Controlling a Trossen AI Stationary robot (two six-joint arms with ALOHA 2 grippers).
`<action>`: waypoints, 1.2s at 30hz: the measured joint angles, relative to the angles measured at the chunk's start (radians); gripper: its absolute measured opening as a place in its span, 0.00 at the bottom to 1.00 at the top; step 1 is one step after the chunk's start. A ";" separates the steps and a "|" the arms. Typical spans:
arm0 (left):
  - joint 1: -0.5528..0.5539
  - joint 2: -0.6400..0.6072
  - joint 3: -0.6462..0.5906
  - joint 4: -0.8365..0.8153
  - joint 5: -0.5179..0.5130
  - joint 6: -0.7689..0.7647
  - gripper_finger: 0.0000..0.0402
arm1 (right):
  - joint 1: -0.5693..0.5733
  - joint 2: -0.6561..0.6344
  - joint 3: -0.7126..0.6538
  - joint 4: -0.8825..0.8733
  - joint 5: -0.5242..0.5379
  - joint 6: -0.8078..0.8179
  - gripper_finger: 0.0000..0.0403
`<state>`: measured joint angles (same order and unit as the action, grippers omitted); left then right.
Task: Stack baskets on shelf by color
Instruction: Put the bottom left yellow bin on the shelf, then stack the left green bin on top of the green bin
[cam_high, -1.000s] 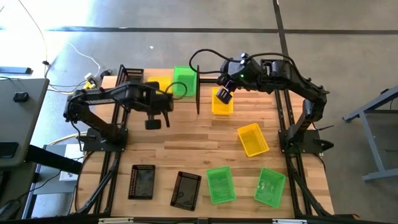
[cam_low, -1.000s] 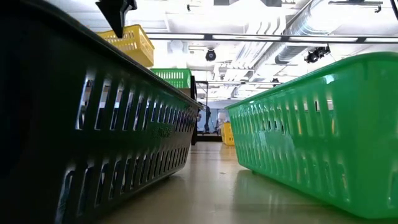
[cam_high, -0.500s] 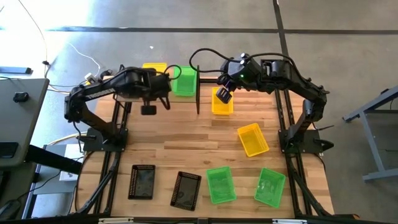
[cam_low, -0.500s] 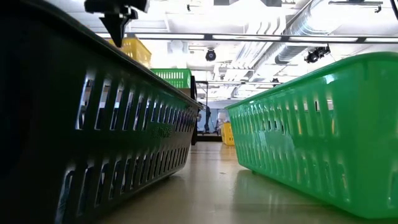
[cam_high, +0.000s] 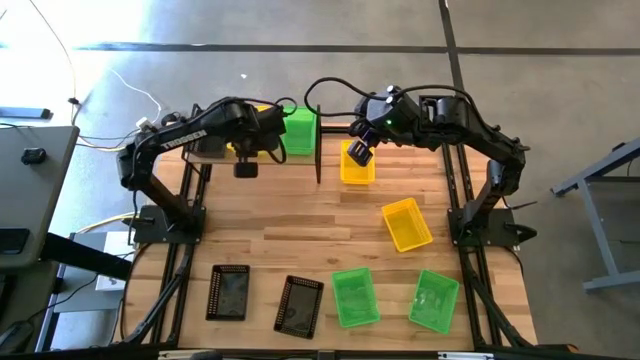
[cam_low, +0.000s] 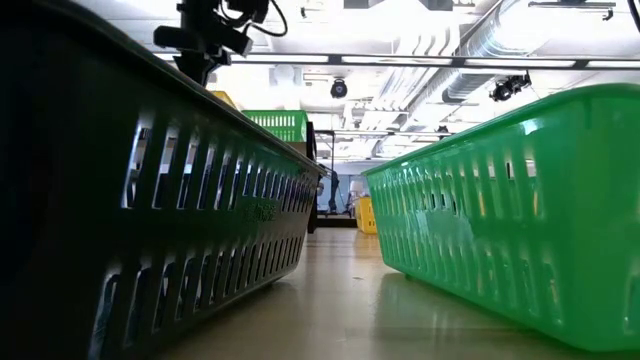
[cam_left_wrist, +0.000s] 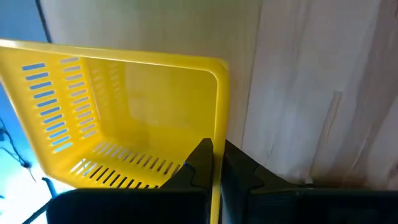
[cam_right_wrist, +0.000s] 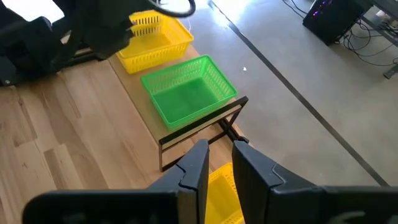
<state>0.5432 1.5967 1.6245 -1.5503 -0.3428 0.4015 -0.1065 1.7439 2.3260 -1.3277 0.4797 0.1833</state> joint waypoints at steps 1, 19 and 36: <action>0.000 0.006 0.000 0.005 0.005 0.008 0.00 | 0.000 0.000 0.000 0.000 0.000 0.000 0.14; 0.017 0.059 0.000 0.005 0.001 0.021 0.05 | 0.000 0.000 0.000 0.000 -0.013 -0.004 0.14; 0.001 0.057 0.000 0.000 0.008 -0.006 0.26 | 0.000 0.000 0.000 0.000 -0.014 -0.003 0.14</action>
<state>0.5443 1.6539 1.6245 -1.5498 -0.3350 0.3958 -0.1066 1.7439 2.3260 -1.3277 0.4656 0.1799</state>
